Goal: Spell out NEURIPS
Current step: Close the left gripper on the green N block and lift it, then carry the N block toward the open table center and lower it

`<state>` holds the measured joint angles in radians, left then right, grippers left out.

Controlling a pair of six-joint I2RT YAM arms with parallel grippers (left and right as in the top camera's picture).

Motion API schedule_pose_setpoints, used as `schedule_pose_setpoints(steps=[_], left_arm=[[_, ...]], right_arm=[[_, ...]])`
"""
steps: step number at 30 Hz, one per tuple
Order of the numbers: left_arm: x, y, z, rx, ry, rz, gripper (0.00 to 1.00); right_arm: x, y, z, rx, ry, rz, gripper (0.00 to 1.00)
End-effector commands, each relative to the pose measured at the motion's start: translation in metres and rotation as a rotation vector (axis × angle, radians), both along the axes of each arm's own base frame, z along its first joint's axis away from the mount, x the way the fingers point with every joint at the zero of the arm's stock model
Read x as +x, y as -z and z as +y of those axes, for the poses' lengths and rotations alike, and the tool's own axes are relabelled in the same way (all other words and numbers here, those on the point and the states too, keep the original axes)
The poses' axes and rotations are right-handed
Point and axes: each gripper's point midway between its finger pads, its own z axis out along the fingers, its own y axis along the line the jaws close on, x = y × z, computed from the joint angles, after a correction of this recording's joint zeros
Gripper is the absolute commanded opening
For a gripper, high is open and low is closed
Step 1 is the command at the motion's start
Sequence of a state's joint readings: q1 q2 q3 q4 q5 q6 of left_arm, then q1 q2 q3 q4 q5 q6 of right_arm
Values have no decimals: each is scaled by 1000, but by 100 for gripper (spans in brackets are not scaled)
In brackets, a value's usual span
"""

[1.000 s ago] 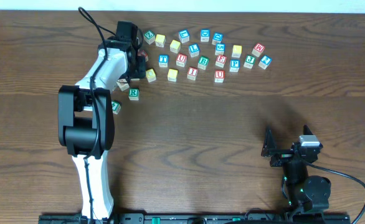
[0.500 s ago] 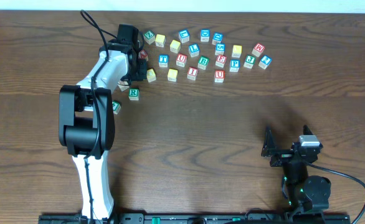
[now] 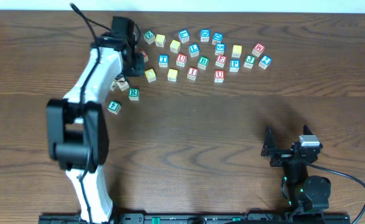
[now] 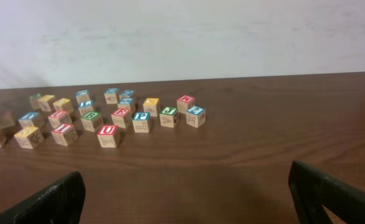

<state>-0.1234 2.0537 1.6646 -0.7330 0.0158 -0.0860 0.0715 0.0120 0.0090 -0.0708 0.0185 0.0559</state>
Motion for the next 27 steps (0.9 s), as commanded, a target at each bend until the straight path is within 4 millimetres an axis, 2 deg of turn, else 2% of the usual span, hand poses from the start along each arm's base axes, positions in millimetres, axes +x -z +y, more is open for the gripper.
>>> schedule_pose_setpoints(steps=[1, 4, 7, 10, 15, 21, 27], left_arm=[[-17, -51, -7, -31, -15, -50, 23], [-42, -69, -19, -64, 0, -12, 23], [-70, -76, -42, -108, 57, 54, 23], [-97, -71, -60, -91, 109, 145, 23], [-127, -51, -85, -77, 130, 240, 23], [-140, -14, -108, -88, 114, 253, 24], [-131, 23, -122, -141, 61, 178, 24]], right_arm=[[0, 1, 3, 3, -11, -1, 99], [0, 1, 3, 3, -11, -1, 99], [0, 1, 3, 3, -11, -1, 99], [0, 1, 3, 3, -11, -1, 99], [0, 1, 3, 2, -11, -1, 99], [0, 1, 3, 3, -11, -1, 99], [0, 1, 3, 3, -11, -1, 99]])
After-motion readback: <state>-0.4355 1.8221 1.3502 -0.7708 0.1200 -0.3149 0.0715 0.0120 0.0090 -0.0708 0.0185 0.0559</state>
